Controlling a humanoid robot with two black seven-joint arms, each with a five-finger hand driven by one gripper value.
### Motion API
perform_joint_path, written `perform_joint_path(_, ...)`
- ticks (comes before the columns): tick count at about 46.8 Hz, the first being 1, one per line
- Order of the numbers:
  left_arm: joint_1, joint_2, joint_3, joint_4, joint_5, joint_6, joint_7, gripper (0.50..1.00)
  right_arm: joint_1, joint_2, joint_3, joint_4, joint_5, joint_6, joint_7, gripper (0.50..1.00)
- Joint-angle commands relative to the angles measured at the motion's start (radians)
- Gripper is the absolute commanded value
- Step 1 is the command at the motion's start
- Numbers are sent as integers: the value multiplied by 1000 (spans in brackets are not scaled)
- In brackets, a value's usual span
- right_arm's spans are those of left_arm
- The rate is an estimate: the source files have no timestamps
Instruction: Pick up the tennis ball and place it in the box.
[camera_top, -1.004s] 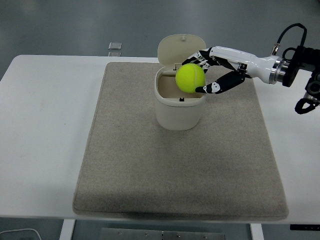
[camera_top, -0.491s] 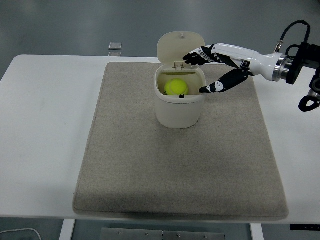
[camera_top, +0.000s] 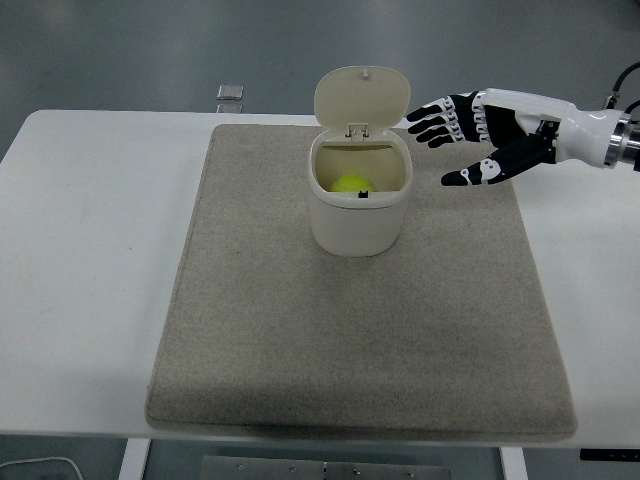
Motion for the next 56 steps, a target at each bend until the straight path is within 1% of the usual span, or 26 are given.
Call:
perform_joint_path(1,0,0,0,0,0,0,0,992,-19,0,3,-24,49,-5,0,897)
perform_joint_path(4,0,0,0,0,0,0,0,992,-33,9,0,-49,108,-15,-2,897)
perform_joint_path(9,0,0,0,0,0,0,0,992,-61,16,-6,-87,240,-60,-2,897)
perform_joint_path(12,0,0,0,0,0,0,0,992,-74,22,-1,-105,320,-77,0,897)
perform_joint_path(18,0,0,0,0,0,0,0,992,-94,55,2,-136,476,-80,-2,897)
perform_joint_path(20,0,0,0,0,0,0,0,992,-97,57,2,-148,524,-83,-2,897)
perform_joint_path(26,0,0,0,0,0,0,0,992,-110,81,-7,-171,633,-132,-3,897)
perform_joint_path(32,0,0,0,0,0,0,0,992,-117,120,-7,-208,671,-215,-6,897)
perform_joint_path(35,0,0,0,0,0,0,0,992,-122,134,-7,-213,685,-244,-31,897)
perform_joint_path(38,0,0,0,0,0,0,0,992,-127,146,-6,-213,711,-259,-56,897)
perform_joint_path(43,0,0,0,0,0,0,0,992,-140,149,-9,-216,750,-262,-60,897)
perform_joint_path(56,0,0,0,0,0,0,0,992,-168,157,-9,-219,736,-264,-51,901)
